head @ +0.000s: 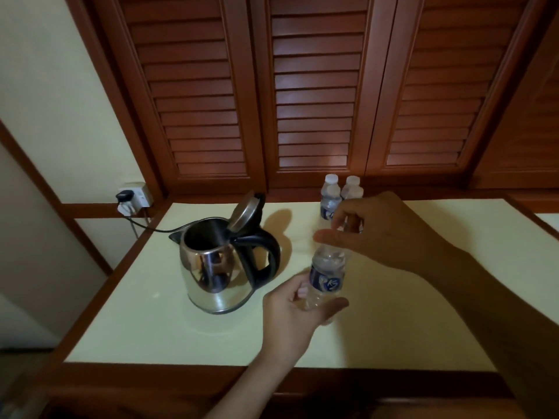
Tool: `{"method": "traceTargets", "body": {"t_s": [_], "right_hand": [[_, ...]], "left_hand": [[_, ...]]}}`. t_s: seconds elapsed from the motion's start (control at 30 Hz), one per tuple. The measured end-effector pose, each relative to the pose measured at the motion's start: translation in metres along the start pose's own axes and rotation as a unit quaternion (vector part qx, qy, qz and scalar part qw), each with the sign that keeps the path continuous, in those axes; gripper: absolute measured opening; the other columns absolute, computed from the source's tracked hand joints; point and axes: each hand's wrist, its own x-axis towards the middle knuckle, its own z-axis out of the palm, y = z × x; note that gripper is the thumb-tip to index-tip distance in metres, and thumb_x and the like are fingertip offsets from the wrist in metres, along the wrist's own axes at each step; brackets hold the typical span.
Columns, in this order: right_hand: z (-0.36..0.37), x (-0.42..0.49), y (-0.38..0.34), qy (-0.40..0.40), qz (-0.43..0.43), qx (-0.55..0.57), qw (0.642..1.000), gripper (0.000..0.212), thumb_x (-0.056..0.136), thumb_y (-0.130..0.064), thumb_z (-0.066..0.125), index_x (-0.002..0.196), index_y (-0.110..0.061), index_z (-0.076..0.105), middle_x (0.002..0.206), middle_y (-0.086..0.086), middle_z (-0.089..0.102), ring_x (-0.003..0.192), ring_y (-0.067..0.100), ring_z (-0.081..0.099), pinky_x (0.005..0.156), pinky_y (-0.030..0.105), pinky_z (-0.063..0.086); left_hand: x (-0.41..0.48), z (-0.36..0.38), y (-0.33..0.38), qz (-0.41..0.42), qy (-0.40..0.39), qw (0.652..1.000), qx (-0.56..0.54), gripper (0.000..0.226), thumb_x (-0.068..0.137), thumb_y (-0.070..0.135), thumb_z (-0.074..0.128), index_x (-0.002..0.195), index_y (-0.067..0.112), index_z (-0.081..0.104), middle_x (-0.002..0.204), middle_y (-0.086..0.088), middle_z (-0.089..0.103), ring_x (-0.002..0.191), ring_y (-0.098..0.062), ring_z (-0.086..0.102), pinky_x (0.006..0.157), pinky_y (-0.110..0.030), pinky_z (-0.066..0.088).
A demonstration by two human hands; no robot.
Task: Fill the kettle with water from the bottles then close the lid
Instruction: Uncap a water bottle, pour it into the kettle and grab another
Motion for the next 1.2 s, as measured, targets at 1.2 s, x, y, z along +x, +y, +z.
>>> {"method": "traceTargets", "body": {"t_s": [1.2], "right_hand": [[0.087, 0.071, -0.216, -0.122, -0.084, -0.049, 0.988, 0.028, 0.099, -0.035, 0.054, 0.071, -0.034, 0.052, 0.075, -0.007, 0.051, 0.069, 0.009, 0.050, 0.066, 0.032, 0.044]], "left_hand": [[-0.002, -0.241, -0.015, 0.058, 0.005, 0.996, 0.074, 0.041, 0.070, 0.034, 0.089, 0.098, 0.049, 0.063, 0.088, 0.033, 0.072, 0.083, 0.003, 0.072, 0.070, -0.016, 0.057]]}}
